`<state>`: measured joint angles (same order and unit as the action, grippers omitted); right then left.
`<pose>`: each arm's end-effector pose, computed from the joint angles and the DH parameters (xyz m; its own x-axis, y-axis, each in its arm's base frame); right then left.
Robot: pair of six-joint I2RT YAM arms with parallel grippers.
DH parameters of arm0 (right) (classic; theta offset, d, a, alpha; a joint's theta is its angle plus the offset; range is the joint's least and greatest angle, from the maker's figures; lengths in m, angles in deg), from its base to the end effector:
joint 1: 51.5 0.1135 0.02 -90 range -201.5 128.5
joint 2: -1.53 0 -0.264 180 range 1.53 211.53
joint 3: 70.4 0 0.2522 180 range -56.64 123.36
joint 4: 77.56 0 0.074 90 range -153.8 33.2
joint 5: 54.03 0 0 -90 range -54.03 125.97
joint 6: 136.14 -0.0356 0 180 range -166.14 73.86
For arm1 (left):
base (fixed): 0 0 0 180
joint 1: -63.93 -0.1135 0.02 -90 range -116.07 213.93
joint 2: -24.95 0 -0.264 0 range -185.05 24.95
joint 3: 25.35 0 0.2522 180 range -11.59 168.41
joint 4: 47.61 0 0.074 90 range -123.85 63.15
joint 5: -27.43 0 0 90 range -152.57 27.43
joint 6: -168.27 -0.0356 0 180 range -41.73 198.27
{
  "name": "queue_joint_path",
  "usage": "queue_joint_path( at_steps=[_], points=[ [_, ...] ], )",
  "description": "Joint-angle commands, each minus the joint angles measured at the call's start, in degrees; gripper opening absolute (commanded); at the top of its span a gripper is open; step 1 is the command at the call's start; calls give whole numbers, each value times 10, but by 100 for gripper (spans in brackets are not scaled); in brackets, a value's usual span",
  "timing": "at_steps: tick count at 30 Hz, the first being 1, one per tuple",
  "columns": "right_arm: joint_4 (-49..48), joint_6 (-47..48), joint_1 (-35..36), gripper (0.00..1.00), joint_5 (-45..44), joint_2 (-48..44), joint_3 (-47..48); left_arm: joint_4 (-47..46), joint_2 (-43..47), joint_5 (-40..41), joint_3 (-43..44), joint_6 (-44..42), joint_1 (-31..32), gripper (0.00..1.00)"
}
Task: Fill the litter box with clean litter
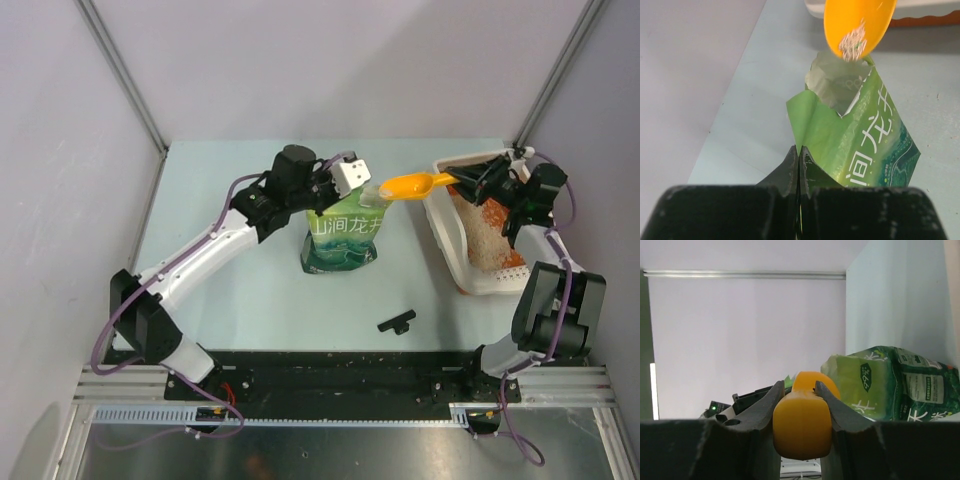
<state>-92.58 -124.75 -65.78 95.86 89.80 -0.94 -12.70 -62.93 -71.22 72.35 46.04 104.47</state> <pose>0.3394 -0.0546 0.2900 -0.7114 0.6885 -0.1410 -0.0780 0.1221 0.9895 0.2683 -0.2365 0.3740 0.1253 0.5866 -0.8001 0.8030 0.4137 0.4290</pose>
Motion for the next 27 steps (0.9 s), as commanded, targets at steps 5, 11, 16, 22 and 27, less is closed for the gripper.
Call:
queue_joint_path(
  at_steps=[5, 11, 16, 22, 27],
  points=[
    [-71, -46, -116, 0, 8, -99, -41, -15, -5, -8, 37, -23, 9, 0],
    [-30, -21, -253, 0, -5, -166, -74, -15, -12, -28, 51, -32, 17, 0],
    [17, -8, -355, 0, -23, -214, -113, -15, -18, -48, 61, -35, 24, 0],
    [83, 81, -412, 0, -87, -261, -124, -16, -14, -72, 60, -52, 24, 0],
    [206, 168, -413, 0, -158, -281, -104, -16, -10, -83, 56, -60, 24, 0]
  ],
)
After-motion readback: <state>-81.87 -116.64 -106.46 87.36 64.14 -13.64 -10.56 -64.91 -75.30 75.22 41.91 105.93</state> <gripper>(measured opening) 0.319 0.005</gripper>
